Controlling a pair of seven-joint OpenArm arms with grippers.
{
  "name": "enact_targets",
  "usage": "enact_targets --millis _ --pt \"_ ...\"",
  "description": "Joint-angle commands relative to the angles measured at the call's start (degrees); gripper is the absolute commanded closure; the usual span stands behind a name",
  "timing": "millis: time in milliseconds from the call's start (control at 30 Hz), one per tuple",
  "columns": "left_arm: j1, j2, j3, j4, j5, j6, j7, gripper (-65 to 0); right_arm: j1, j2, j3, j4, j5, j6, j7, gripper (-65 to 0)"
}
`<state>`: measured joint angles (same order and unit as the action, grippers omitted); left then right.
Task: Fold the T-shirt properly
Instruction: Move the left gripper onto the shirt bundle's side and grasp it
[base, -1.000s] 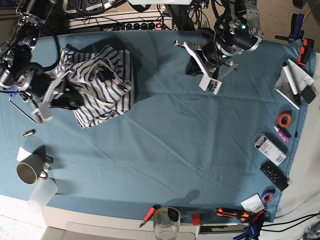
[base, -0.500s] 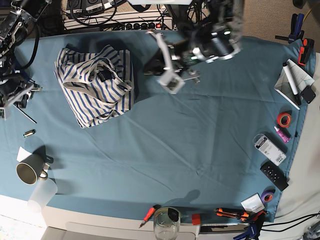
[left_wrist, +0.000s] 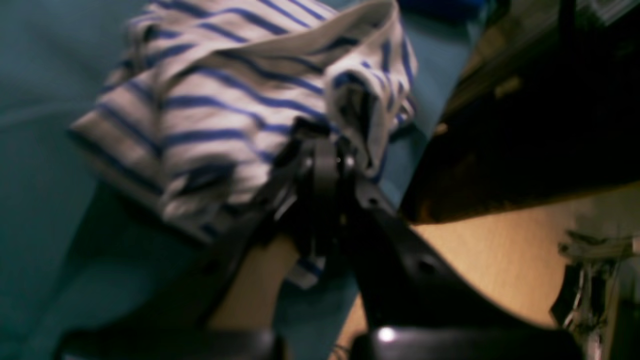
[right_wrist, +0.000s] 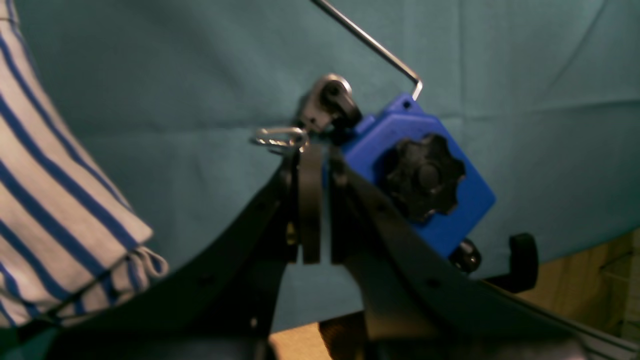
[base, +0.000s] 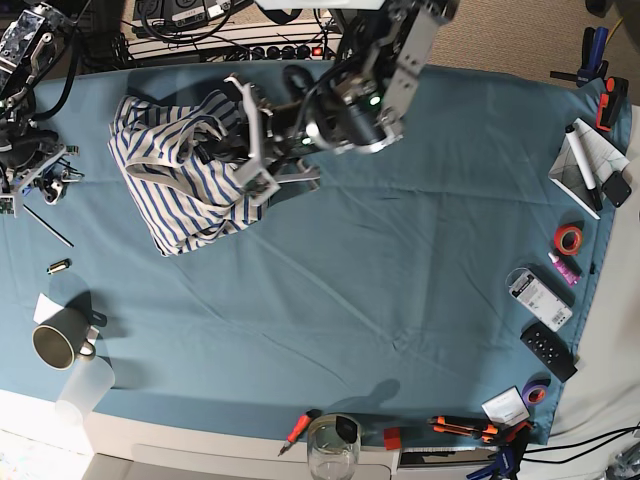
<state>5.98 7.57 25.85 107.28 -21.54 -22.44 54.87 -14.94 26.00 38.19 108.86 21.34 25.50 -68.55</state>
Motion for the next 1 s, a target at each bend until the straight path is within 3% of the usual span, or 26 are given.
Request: enact_targets --millis 0,167,400,600,667,800,967 --pt "-1.55 1.43 0.7 -0.44 -0.87 0.0 -1.4 0.0 0.35 1.31 0.5 0.85 -0.17 -0.04 1.16 -2.3" --pt "-6.12 1.43 1.03 -5.88 -0.92 1.66 -2.27 0.0 0.35 1.31 0.5 0.85 -0.2 -0.04 1.55 -2.3" --pt "-10.16 1.43 1.03 -12.13 -1.16 0.57 -1.66 0.0 0.35 1.29 0.5 0.85 -0.22 -0.02 2.49 -2.3" --pt "-10.1 1.43 1.03 -13.27 -5.09 -5.14 13.27 0.0 0.37 1.31 0.5 0.85 -0.2 -0.02 3.96 -2.3" --pt "-10.12 1.43 0.98 -13.27 -3.74 -6.12 14.27 0.0 0.37 1.31 0.5 0.85 -0.17 -0.04 4.33 -2.3" --pt "-10.25 1.43 0.96 -13.27 4.72 0.98 7.96 0.0 0.37 1.31 0.5 0.85 -0.17 -0.04 4.35 -2.3" --pt "-11.43 1.43 0.98 -12.92 1.22 1.9 10.75 0.0 0.42 1.31 0.5 0.85 0.74 -0.04 4.66 -2.3"
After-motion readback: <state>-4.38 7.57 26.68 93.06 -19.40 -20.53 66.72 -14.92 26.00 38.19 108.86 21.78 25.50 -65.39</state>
